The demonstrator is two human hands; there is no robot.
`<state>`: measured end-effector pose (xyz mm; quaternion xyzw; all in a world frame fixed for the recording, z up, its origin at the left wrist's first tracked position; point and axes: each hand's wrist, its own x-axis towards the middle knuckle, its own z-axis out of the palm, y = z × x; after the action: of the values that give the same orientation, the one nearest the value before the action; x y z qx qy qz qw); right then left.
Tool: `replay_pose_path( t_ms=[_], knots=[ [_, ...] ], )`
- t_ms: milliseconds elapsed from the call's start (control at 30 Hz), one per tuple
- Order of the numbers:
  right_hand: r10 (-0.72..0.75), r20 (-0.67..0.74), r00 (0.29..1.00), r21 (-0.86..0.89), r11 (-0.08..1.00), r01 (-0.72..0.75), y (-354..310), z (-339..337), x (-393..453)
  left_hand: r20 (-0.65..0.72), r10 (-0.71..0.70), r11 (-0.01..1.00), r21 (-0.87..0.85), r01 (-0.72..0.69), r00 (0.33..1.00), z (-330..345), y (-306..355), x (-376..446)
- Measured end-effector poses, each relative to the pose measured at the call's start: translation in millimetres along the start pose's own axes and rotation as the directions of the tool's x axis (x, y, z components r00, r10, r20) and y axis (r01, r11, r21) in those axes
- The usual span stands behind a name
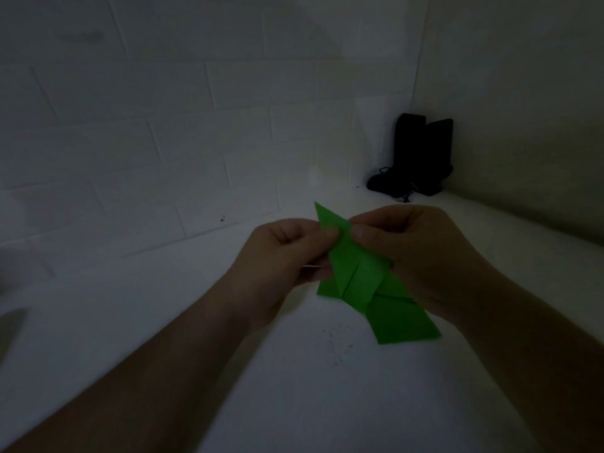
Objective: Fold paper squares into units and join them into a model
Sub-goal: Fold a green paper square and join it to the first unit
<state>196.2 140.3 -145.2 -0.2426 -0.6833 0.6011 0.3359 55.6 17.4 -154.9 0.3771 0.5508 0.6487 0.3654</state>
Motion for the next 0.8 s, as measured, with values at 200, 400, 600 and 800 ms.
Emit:
replay_pose_path(
  t_ms=[200,400,600,800],
  knots=[
    [-0.026,-0.045,0.999,0.040,0.999,0.028,0.3,-1.1,2.9,0.033,-0.004,1.000,0.027,0.003,0.999,1.3,-2.5,-0.7],
    [-0.033,-0.072,0.997,0.060,0.998,0.037,1.5,-2.2,3.7,0.126,-0.059,0.997,-0.034,0.064,0.990,2.8,-4.4,-3.0],
    [-0.074,-0.094,0.993,0.018,0.997,0.076,2.3,-1.6,4.4,0.107,-0.104,0.994,-0.022,0.107,0.989,3.3,-4.9,-1.8],
    [-0.073,-0.143,0.987,0.034,0.996,0.078,0.8,-3.5,4.7,0.111,-0.149,0.989,0.039,0.146,0.983,2.1,-5.5,-1.7]
  ],
)
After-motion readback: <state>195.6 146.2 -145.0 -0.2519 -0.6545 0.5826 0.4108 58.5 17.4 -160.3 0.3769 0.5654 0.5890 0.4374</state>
